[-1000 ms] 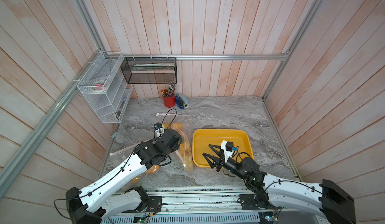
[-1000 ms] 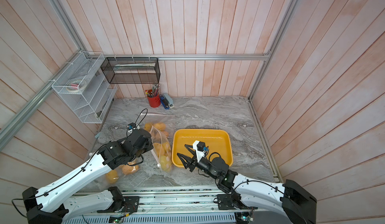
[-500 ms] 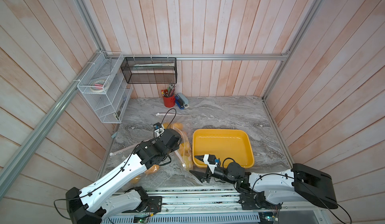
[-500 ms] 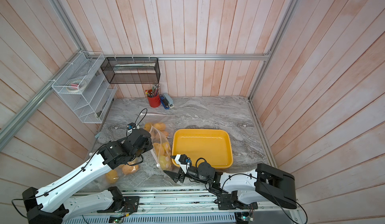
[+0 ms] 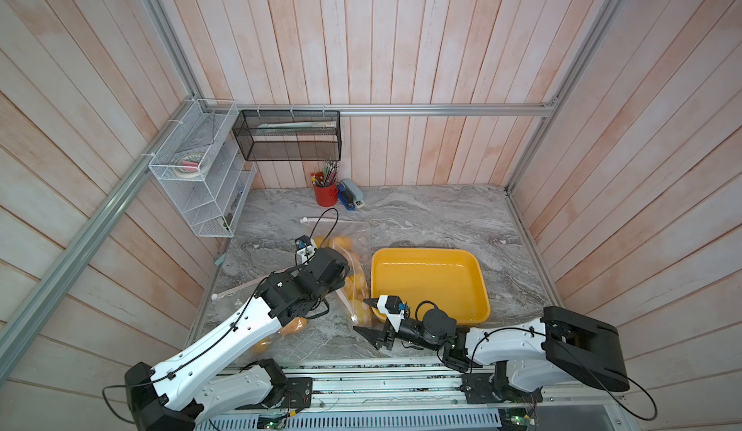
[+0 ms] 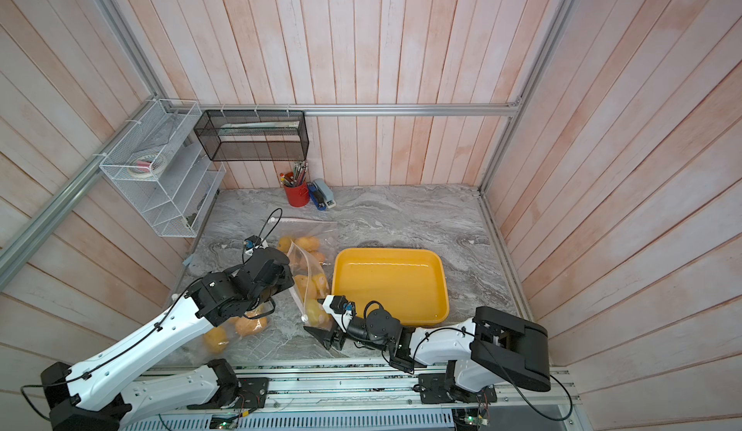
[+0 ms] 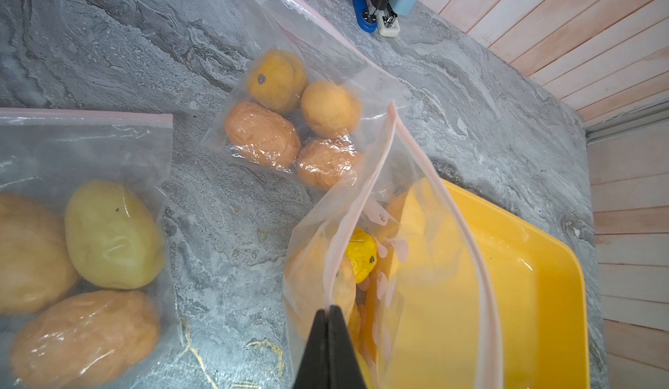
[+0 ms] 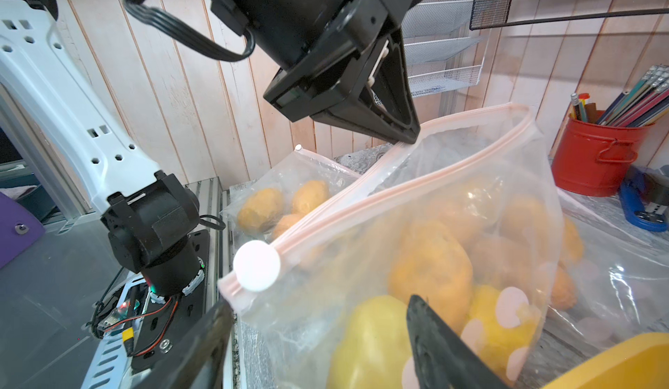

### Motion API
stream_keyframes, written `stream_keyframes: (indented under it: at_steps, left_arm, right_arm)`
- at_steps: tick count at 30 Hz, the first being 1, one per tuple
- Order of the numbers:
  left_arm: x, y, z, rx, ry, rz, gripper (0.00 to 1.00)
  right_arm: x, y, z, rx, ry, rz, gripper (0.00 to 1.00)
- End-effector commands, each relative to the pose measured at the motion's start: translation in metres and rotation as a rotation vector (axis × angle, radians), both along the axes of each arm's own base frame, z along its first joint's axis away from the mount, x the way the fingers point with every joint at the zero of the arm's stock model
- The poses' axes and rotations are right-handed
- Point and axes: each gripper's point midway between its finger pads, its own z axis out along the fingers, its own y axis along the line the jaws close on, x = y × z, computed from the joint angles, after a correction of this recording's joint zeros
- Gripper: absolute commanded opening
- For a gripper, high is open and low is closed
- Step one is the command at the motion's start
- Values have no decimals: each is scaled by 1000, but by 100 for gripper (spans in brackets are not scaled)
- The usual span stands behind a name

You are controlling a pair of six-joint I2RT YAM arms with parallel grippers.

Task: Put the potatoes into a zipper bag and zip it
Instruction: Zip the zipper on the zipper food storage bag.

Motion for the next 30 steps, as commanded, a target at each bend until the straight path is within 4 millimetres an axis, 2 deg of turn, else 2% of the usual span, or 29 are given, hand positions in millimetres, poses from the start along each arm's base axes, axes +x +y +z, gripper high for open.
stream_keyframes:
  at_steps: [1, 5, 11, 30]
  left_arm:
    - [1, 0, 3, -7, -14, -14, 0]
    - [1, 0, 2, -3, -11, -14, 0]
    - [0, -1, 3, -8, -12, -19, 0]
    - [-3, 1, 7, -26, -19, -19, 0]
  right_arm:
    - [1, 9, 10, 25, -2, 2, 73]
    - [9, 15, 7, 2, 12, -37, 59]
    - [9, 19, 7, -3, 19, -38, 38]
    - [10, -5, 16, 32, -32, -98, 4]
